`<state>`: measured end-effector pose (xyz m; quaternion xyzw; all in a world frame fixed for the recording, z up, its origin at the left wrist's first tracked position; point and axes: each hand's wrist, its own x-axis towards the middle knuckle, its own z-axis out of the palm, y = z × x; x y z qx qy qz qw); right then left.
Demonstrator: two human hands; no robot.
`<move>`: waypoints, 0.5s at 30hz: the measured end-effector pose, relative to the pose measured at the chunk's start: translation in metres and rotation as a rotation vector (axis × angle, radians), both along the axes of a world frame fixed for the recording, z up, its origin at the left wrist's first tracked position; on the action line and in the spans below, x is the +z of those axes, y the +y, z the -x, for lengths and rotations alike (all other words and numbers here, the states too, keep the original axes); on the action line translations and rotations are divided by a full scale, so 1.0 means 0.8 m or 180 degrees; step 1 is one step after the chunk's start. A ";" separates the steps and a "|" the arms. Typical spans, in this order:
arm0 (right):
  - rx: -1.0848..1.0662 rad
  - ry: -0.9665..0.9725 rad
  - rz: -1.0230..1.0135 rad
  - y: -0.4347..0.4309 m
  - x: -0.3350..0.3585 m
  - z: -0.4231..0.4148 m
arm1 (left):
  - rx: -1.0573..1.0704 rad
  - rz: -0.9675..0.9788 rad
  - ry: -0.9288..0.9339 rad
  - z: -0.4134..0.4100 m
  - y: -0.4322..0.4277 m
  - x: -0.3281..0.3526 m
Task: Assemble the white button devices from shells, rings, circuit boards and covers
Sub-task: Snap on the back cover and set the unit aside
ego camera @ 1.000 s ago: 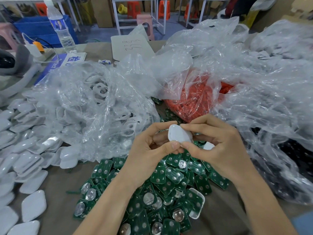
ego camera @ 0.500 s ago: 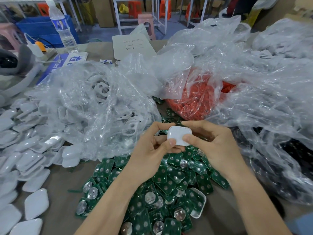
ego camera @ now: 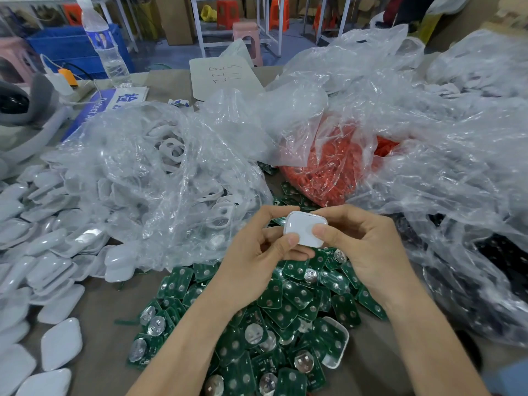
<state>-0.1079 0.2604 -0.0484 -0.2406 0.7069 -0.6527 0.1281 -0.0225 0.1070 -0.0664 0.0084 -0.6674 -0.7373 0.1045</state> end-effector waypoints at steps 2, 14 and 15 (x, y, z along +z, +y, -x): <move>0.0016 -0.0017 0.0065 0.000 0.002 -0.001 | -0.0022 -0.0025 0.0030 -0.001 0.001 0.001; 0.0153 0.0591 -0.0189 0.008 0.017 -0.007 | 0.0120 -0.0154 0.0005 -0.001 0.001 0.009; 0.0169 0.0603 -0.0185 0.009 0.017 -0.007 | 0.0113 -0.0232 -0.0008 -0.001 0.002 0.009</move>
